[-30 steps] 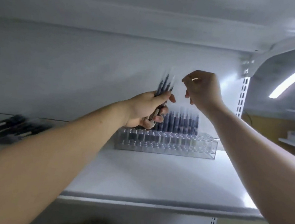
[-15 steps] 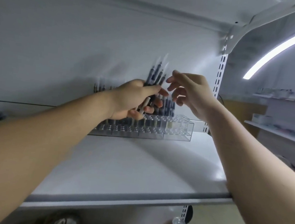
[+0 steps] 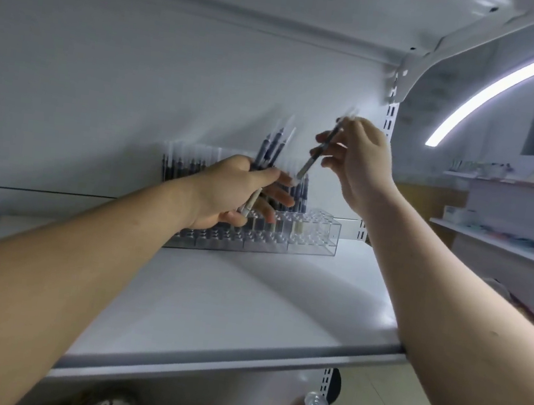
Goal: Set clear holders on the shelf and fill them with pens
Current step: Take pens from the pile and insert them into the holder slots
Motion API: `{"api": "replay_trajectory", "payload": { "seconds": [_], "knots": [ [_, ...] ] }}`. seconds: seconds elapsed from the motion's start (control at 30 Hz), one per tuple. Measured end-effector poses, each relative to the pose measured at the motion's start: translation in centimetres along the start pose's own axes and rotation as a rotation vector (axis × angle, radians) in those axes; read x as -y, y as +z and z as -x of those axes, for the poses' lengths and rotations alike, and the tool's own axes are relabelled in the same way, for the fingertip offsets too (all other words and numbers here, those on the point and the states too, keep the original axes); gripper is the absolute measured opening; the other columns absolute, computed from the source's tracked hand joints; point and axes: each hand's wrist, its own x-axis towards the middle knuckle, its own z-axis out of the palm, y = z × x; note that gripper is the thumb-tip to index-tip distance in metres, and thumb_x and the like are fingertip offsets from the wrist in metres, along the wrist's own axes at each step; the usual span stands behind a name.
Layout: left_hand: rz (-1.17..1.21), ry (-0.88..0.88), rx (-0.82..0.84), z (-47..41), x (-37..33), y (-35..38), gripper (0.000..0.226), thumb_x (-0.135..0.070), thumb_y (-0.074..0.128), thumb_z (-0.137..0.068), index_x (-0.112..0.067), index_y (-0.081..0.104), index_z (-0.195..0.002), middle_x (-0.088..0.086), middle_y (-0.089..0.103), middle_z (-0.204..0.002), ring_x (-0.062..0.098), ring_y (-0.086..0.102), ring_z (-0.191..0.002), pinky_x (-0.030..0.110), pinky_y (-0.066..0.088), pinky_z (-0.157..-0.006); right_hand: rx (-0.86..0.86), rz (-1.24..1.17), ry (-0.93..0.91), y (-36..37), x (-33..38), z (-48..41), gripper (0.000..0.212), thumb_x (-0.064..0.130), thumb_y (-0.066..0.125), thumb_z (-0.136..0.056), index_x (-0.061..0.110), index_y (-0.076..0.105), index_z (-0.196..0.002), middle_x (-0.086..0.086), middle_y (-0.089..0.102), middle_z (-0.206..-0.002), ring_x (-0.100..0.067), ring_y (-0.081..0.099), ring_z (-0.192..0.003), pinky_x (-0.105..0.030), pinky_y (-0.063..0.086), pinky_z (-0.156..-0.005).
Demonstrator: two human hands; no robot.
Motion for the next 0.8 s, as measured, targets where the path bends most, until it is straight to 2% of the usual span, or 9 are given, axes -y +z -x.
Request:
{"api": "replay_trajectory", "payload": {
  "seconds": [0.1,0.17,0.27,0.33,0.5,0.8],
  "knots": [
    [0.009,0.020,-0.033,-0.4,0.4,-0.4,0.029,-0.028,0.049,-0.111,-0.011,0.068,-0.126,0.008,0.068,-0.093,0.015,0.051,-0.060,0.021,0.022,-0.039,-0.174,0.225,-0.132,-1.2,-0.6,-0.8,0.019,0.020,0.044,-0.109,0.005,0.055,-0.114,-0.006,0.071,-0.079,-0.021,0.070,-0.059,-0.027,0.047,-0.054],
    [0.032,0.028,-0.053,-0.7,0.5,-0.6,0.026,-0.025,0.048,-0.112,-0.013,0.065,-0.128,0.003,0.058,-0.084,0.012,0.040,-0.054,0.020,0.021,-0.040,-0.173,0.389,-0.180,-1.6,-1.4,-1.0,0.013,0.022,0.045,-0.110,0.012,0.051,-0.116,-0.006,0.072,-0.087,-0.018,0.070,-0.062,-0.030,0.049,-0.059],
    [0.064,0.036,-0.055,-1.0,0.6,-0.8,0.024,-0.022,0.047,-0.112,-0.015,0.061,-0.130,-0.001,0.050,-0.077,0.011,0.033,-0.054,0.019,0.021,-0.039,-0.118,0.469,-0.152,-1.8,-2.6,-1.3,0.008,0.015,0.044,-0.110,0.019,0.046,-0.117,-0.005,0.074,-0.097,-0.016,0.072,-0.071,-0.042,0.057,-0.072],
    [0.072,0.045,-0.062,-1.0,0.7,-1.0,0.024,-0.021,0.048,-0.111,-0.014,0.061,-0.130,-0.001,0.049,-0.077,0.011,0.033,-0.055,0.020,0.020,-0.039,-0.104,0.450,-0.136,-1.8,-2.9,-1.4,0.009,0.013,0.042,-0.110,0.018,0.046,-0.118,-0.007,0.074,-0.101,-0.017,0.074,-0.076,-0.048,0.061,-0.077],
    [0.047,0.059,-0.094,-1.1,0.8,-1.2,0.023,-0.021,0.047,-0.112,-0.014,0.062,-0.128,-0.001,0.052,-0.078,0.012,0.036,-0.055,0.021,0.021,-0.041,-0.050,0.464,-0.055,-1.6,-3.5,-1.1,0.011,0.014,0.041,-0.111,0.012,0.045,-0.121,-0.016,0.073,-0.107,-0.036,0.075,-0.095,-0.053,0.063,-0.083],
    [0.017,0.071,-0.104,-1.2,1.0,-1.2,0.023,-0.021,0.048,-0.111,-0.016,0.064,-0.126,0.001,0.053,-0.082,0.012,0.038,-0.054,0.021,0.023,-0.040,0.013,0.560,-0.032,-1.2,-3.7,-1.2,0.015,0.010,0.042,-0.110,0.013,0.045,-0.124,-0.014,0.072,-0.101,-0.034,0.074,-0.093,-0.053,0.063,-0.081]
  ]
}}
